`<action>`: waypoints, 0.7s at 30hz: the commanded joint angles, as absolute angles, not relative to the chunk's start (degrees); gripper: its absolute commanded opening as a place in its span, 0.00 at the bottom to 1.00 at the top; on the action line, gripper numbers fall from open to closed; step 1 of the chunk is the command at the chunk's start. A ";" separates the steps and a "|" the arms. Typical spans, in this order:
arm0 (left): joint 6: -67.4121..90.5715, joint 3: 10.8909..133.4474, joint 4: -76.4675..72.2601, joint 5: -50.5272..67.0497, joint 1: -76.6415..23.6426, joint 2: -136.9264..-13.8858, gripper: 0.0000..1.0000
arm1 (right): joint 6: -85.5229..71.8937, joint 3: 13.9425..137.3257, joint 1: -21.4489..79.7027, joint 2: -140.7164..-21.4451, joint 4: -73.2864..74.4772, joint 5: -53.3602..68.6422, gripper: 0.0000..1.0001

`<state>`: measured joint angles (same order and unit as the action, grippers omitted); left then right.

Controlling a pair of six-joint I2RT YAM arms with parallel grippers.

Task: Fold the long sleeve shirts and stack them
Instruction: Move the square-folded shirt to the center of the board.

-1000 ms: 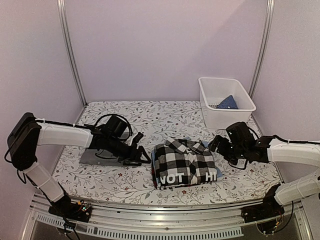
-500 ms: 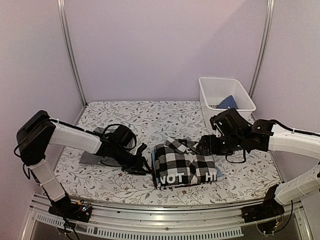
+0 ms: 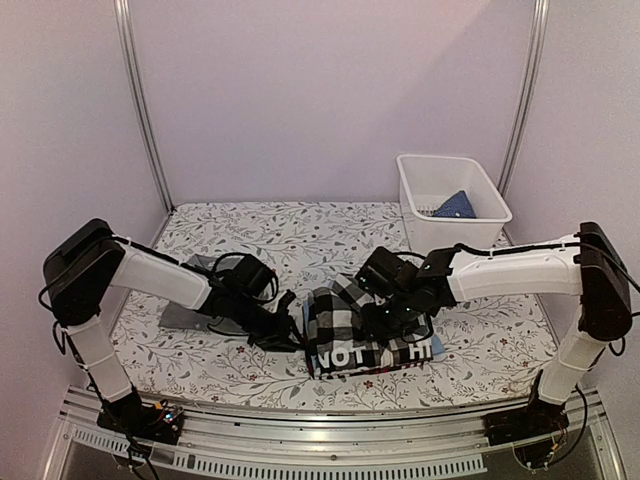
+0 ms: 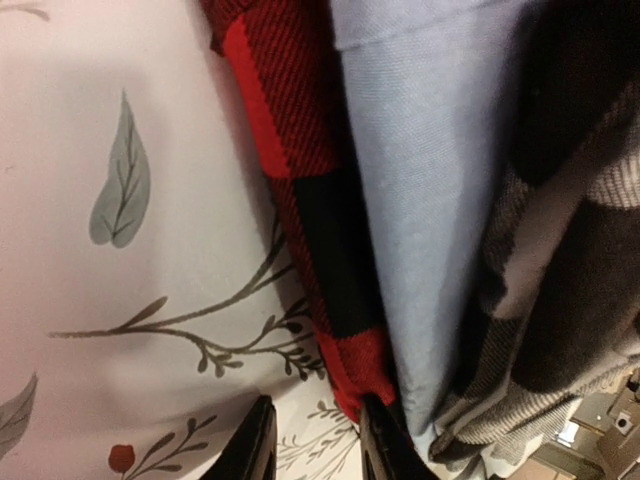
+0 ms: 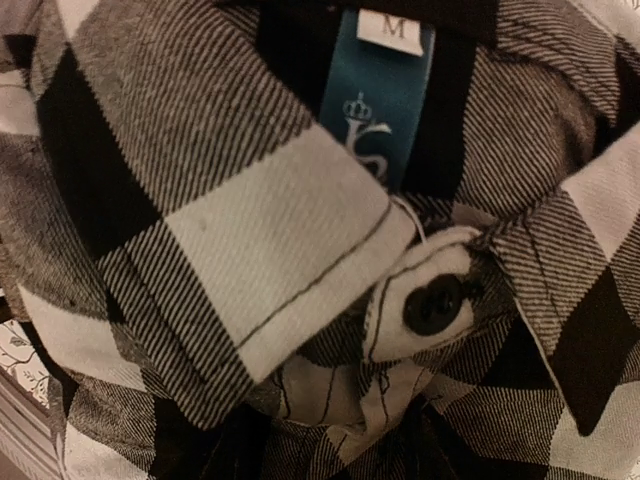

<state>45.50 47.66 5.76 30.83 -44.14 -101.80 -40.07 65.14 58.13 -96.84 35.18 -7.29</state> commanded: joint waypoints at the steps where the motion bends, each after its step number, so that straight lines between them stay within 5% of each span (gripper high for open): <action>1: 46.12 48.58 4.49 29.99 -44.84 -104.06 0.30 | -40.75 69.64 58.72 -105.06 35.65 -5.79 0.52; 5: 46.70 49.31 4.31 29.77 -44.84 -105.22 0.28 | -41.54 71.60 59.24 -107.09 36.33 -6.92 0.55; 12: 48.34 51.39 4.54 27.25 -44.28 -106.67 0.00 | -43.18 71.16 59.24 -103.41 36.40 -8.82 0.59; 21: 46.17 55.11 8.22 25.09 -38.92 -106.96 0.00 | -43.45 71.37 57.30 -94.65 38.73 -13.40 0.76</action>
